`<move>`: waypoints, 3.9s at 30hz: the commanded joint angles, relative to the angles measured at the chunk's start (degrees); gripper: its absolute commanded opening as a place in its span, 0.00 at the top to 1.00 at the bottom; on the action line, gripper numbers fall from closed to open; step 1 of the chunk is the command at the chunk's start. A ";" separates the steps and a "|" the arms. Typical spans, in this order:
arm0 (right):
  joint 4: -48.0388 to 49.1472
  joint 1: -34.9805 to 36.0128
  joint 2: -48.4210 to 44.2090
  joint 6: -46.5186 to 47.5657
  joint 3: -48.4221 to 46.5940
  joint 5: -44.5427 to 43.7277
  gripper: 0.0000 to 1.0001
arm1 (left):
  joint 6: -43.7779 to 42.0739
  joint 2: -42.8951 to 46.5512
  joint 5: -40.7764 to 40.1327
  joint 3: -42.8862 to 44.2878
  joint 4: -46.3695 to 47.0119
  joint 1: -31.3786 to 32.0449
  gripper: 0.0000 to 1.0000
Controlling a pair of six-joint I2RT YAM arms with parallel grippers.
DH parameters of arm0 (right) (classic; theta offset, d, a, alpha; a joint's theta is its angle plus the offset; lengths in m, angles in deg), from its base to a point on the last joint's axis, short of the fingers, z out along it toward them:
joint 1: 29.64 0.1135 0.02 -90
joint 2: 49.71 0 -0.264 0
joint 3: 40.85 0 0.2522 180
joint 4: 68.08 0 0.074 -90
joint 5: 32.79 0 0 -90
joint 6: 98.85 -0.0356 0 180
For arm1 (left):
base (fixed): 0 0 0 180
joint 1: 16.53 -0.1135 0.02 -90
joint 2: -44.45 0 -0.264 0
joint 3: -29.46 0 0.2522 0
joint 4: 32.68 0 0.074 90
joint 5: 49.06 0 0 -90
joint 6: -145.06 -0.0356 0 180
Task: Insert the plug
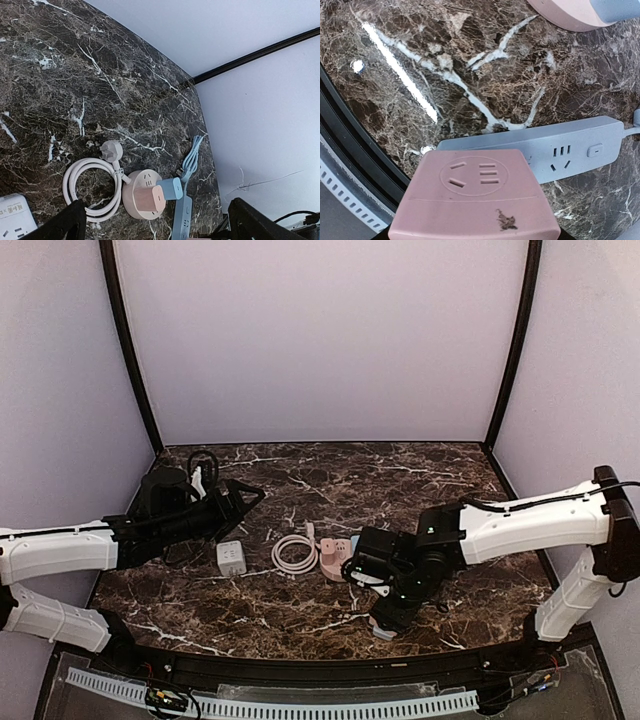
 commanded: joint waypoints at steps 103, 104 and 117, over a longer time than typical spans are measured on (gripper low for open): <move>19.25 0.37 27.54 -15.60 -24.88 -5.79 0.45 | -23.34 12.39 -13.34 -5.27 -7.13 0.20 0.01; 19.53 0.48 26.70 -15.36 -24.93 -5.68 0.39 | -23.37 12.43 -14.25 -5.27 -7.55 0.19 0.01; 25.06 1.11 10.48 -13.82 -16.80 -9.45 0.01 | -22.54 12.79 -19.11 -5.15 -17.45 0.19 0.00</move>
